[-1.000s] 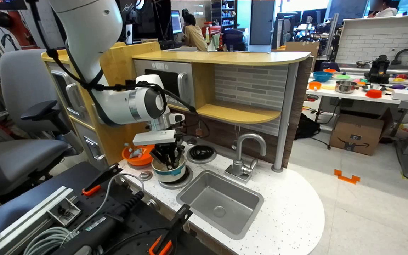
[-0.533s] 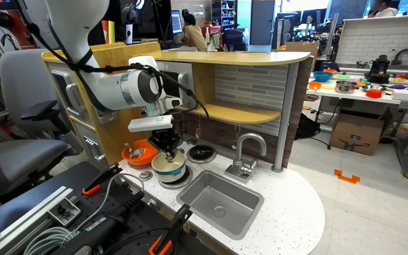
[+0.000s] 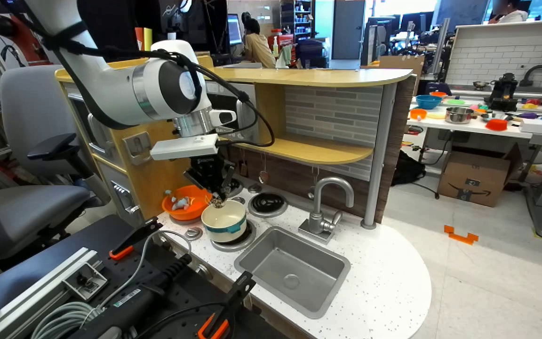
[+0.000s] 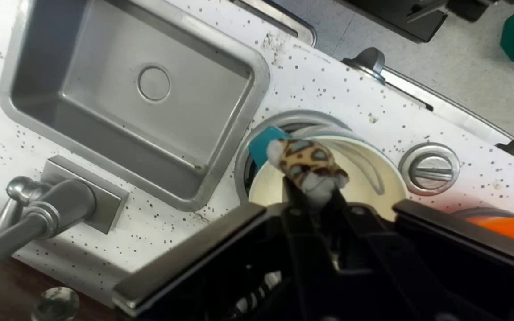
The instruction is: Remove the object from the white bowl on the stove and place the object in the sink
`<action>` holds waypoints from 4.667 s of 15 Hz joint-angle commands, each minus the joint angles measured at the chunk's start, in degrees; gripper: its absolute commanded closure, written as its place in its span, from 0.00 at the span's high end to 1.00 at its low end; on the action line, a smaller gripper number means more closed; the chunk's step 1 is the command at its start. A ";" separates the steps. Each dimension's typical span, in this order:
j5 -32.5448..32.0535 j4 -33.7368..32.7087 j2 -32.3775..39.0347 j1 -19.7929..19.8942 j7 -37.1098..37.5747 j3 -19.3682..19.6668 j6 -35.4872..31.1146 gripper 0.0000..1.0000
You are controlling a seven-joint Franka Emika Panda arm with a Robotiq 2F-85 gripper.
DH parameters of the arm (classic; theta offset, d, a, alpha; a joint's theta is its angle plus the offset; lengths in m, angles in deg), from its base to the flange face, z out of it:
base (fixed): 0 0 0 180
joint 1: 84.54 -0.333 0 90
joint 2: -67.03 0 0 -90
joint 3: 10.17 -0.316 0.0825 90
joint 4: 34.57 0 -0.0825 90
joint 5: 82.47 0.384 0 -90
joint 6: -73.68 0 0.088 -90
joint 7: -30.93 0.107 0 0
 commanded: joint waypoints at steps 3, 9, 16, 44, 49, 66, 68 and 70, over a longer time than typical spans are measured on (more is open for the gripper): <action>-0.37 8.18 -6.31 5.66 0.61 0.86 -0.05 0.03; 1.12 6.86 -3.02 12.50 -1.21 2.42 -0.04 0.03; 2.20 0.32 3.92 15.89 -0.86 3.03 -0.12 0.03; -0.05 -24.51 31.87 9.67 -0.24 8.16 3.12 0.61; -0.32 -24.65 31.18 8.88 -0.72 8.01 3.06 0.97; -0.02 1.96 3.66 9.86 -3.19 5.50 -1.93 1.00; 0.66 4.97 -1.20 10.10 -2.99 4.02 -1.81 1.00; 1.10 7.83 -6.04 9.89 -2.23 2.62 -1.62 1.00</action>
